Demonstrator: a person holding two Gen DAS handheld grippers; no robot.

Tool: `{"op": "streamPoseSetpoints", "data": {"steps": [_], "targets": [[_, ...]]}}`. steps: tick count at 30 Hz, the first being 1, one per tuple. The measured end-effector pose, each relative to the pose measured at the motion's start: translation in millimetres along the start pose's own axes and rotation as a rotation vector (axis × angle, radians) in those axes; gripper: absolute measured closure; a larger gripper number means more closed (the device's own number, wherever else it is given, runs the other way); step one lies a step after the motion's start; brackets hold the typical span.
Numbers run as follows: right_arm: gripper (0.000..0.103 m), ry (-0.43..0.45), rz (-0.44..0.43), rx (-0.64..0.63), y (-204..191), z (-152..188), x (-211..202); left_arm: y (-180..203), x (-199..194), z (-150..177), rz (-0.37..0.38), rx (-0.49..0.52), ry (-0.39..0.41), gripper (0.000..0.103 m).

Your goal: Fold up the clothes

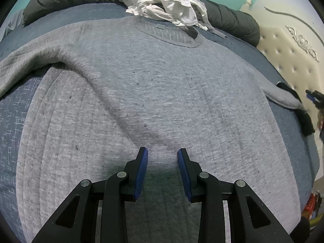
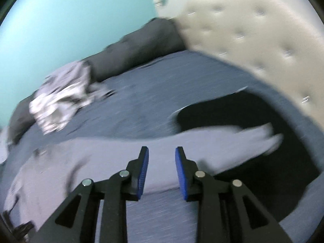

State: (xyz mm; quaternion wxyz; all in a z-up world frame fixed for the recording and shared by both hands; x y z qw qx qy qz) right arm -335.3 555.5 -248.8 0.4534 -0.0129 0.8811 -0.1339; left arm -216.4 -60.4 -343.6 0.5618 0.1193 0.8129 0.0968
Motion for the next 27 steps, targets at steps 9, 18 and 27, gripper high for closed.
{"op": "streamPoseSetpoints", "data": {"steps": [9,18,27], "targets": [[0.063,-0.146,-0.274,-0.038,-144.9,94.5,43.2,-28.1,-31.4,2.7,0.045,-0.080,0.040,0.069],[0.060,-0.207,-0.417,-0.102,-241.6,166.7,47.1,-73.9,-59.1,28.9,0.033,-0.155,0.075,0.063],[0.056,-0.245,-0.475,-0.157,-282.8,183.5,58.3,-110.8,-78.3,46.6,-0.029,-0.203,0.107,0.063]]}}
Point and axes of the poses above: each gripper's, at about its wrist camera, not at the fingertips, and x roughly the way its jaws point, y to its right, z to its underside, the point moved 2 cm from there along x, roughly the way its jaws point, and after that the axes turned 11 degrees about -y, right-handed, at the moved point
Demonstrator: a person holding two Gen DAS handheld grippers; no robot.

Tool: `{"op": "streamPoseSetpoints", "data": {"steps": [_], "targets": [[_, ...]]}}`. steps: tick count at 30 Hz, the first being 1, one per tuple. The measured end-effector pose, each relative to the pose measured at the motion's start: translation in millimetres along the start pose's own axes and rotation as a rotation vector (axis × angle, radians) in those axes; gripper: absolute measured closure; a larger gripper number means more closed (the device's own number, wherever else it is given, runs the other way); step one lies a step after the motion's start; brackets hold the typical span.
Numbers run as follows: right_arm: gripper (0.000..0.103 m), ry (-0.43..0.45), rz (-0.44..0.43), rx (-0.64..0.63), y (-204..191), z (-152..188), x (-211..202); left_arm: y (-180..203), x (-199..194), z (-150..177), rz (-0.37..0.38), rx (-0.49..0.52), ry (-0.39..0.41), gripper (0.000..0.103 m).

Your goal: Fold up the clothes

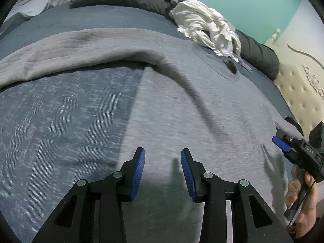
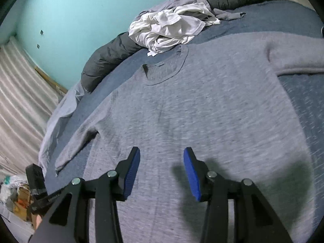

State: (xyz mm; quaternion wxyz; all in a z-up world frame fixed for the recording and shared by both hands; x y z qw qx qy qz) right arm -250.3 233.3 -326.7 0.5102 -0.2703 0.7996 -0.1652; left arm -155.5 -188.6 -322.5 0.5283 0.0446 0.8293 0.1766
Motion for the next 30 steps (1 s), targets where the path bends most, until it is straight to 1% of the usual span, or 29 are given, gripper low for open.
{"op": "streamPoseSetpoints", "data": {"steps": [3,7,10,13,17,20,22,26,30], "targets": [[0.056,-0.012,-0.011,0.016,0.2,0.3,9.6,-4.3,-4.7,-2.6,-0.014,0.003,0.013,0.063],[0.056,-0.014,-0.035,0.038,3.7,-1.4,17.2,-5.6,-4.0,-17.0,-0.032,-0.004,0.026,0.063],[0.056,-0.002,-0.033,0.011,2.6,-8.1,17.2,-2.3,4.2,-31.9,-0.039,-0.001,0.017,0.063],[0.055,0.018,-0.021,-0.022,2.3,-13.4,14.3,4.0,15.3,-51.1,-0.061,0.025,0.008,0.063],[0.055,0.013,-0.024,-0.007,9.9,-16.8,16.6,12.5,33.6,-79.2,-0.143,0.086,-0.006,0.063],[0.054,0.005,-0.041,0.000,13.0,-20.3,19.6,17.6,47.6,-97.3,-0.188,0.123,-0.037,0.063],[0.054,0.004,-0.043,-0.006,12.0,-21.6,19.7,22.8,52.8,-107.9,-0.220,0.157,-0.041,0.063],[0.054,0.005,-0.050,-0.014,11.2,-23.1,19.1,27.8,62.2,-124.5,-0.234,0.178,-0.051,0.063],[0.054,0.002,-0.063,-0.001,12.2,-22.8,19.5,28.4,68.1,-134.1,-0.219,0.176,-0.054,0.063]]}}
Point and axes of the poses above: each gripper's, at about its wrist camera, not at the fingertips, and x roughly the way its jaws point, y to its right, z to its underside, the point moved 2 cm from there along x, roughly the way its jaws point, and after that the axes turned 11 degrees about -y, right-handed, at the moved point
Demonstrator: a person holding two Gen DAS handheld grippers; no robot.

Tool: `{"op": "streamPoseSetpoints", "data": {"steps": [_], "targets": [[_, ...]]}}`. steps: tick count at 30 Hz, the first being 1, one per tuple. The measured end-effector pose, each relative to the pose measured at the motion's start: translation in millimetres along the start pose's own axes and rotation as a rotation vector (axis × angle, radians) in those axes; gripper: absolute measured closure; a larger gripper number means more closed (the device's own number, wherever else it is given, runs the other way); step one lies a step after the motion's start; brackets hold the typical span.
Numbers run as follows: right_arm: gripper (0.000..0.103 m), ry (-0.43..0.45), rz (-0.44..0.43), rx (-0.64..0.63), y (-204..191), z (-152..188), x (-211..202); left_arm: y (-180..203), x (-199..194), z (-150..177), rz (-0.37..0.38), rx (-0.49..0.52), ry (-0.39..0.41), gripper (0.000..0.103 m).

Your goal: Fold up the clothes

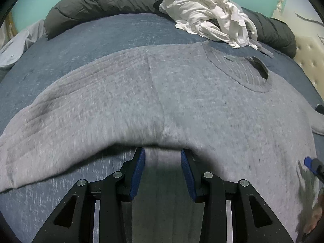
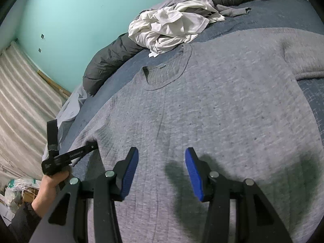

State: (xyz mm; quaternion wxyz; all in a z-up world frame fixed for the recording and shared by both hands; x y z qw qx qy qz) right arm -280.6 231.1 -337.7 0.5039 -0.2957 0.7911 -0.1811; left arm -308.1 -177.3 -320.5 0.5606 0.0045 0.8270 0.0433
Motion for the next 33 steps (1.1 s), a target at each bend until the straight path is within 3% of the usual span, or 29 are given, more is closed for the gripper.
{"op": "streamPoseSetpoints", "data": {"steps": [3,7,18,23,33], "targets": [[0.054,-0.004,-0.007,-0.004,-1.7,0.2,0.8,-1.4,4.9,-3.1,0.010,0.001,-0.010,0.068],[0.054,0.001,-0.013,0.007,-0.6,-0.3,0.1,-3.4,2.4,-2.3,-0.007,0.017,0.002,0.100],[0.054,-0.002,-0.031,0.025,0.1,-1.2,0.6,-38.5,-19.5,0.0,0.048,-0.052,0.024,0.101],[0.054,-0.005,-0.037,0.036,2.1,-1.1,1.0,-52.8,-4.4,3.5,0.075,-0.113,-0.035,0.101],[0.054,-0.002,-0.052,0.040,2.1,-2.0,-0.4,-42.6,-20.5,16.9,0.109,-0.106,-0.041,0.098]]}}
Point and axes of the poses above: each gripper's, at about its wrist camera, not at the fingertips, and x roughly the way its jaws point, y to its right, z to its underside, the point moved 2 cm from there along x, roughly the way its jaws point, and after that the axes turned 11 degrees about -y, right-handed, at the moved point
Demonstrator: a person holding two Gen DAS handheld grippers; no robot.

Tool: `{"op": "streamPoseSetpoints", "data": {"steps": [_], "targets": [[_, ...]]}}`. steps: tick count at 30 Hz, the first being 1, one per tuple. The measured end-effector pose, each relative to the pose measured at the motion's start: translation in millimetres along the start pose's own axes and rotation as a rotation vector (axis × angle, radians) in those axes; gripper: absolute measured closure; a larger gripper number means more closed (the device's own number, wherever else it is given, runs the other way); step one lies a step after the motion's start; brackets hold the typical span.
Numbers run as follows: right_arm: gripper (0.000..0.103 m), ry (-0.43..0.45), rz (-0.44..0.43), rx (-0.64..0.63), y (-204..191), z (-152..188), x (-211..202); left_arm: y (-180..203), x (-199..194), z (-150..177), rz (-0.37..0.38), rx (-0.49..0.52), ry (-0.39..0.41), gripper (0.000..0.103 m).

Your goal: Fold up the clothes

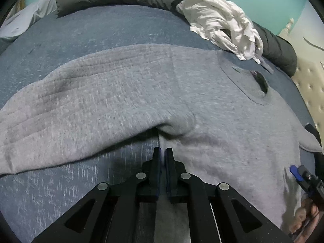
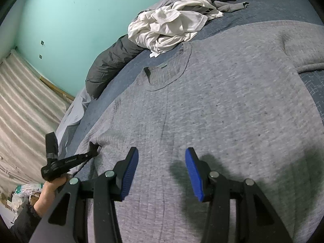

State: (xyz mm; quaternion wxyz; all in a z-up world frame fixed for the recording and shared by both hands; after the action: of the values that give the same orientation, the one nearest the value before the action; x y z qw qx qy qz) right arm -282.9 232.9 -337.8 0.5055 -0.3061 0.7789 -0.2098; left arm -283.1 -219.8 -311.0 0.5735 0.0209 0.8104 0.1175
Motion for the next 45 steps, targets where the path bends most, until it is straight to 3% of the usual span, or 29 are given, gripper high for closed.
{"op": "streamPoseSetpoints", "data": {"steps": [3,5,7,19,22,23,30,38,41,44,45], "targets": [[0.054,0.005,-0.006,0.003,-0.5,-1.4,-1.9,0.5,-10.7,16.5,-0.003,0.015,-0.023,0.090],[0.054,0.008,-0.010,0.005,-0.8,-2.3,-3.2,-0.7,-15.8,29.5,0.007,0.022,-0.047,0.073],[0.054,0.008,-0.014,0.006,-1.3,-2.6,-4.1,0.3,-20.0,46.4,0.010,0.039,-0.068,0.069],[0.054,0.020,-0.039,-0.016,-13.9,-0.9,-12.7,-10.6,-27.0,116.6,0.002,0.032,-0.154,0.069],[0.054,0.020,-0.043,-0.002,-11.7,-0.8,-12.0,-1.0,-25.7,124.0,-0.009,0.079,-0.170,0.100],[0.054,0.019,-0.044,0.000,-11.5,-0.6,-12.0,1.3,-27.3,125.5,-0.013,0.087,-0.168,0.100],[0.054,0.018,-0.055,0.000,-14.0,-0.4,-12.1,-14.0,-56.5,134.6,0.024,0.029,-0.162,0.100],[0.054,0.006,-0.052,-0.001,-13.5,1.1,-8.0,-36.1,-30.4,130.2,0.047,-0.076,-0.183,0.096],[0.054,0.001,-0.049,0.003,-12.3,1.4,-5.2,-49.7,-37.5,124.2,0.042,-0.117,-0.147,0.086],[0.054,-0.013,-0.040,-0.008,-13.6,3.4,-1.2,-86.4,-50.8,118.7,0.016,-0.189,-0.103,0.073],[0.054,-0.017,-0.037,-0.013,-14.8,4.1,0.0,-98.7,-55.2,116.9,0.008,-0.213,-0.088,0.073]]}}
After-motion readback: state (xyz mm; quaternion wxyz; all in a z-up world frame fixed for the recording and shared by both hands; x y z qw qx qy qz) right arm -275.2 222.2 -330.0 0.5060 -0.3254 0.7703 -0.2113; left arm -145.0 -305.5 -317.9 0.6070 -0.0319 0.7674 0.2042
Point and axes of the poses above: each gripper's, at about its wrist camera, not at the fingertips, and x roughly the way its jaws point, y to its right, z to its underside, the point moved 2 cm from there along x, roughly the way its jaws point, and after that the axes turned 11 degrees about -y, right-handed, at the moved point
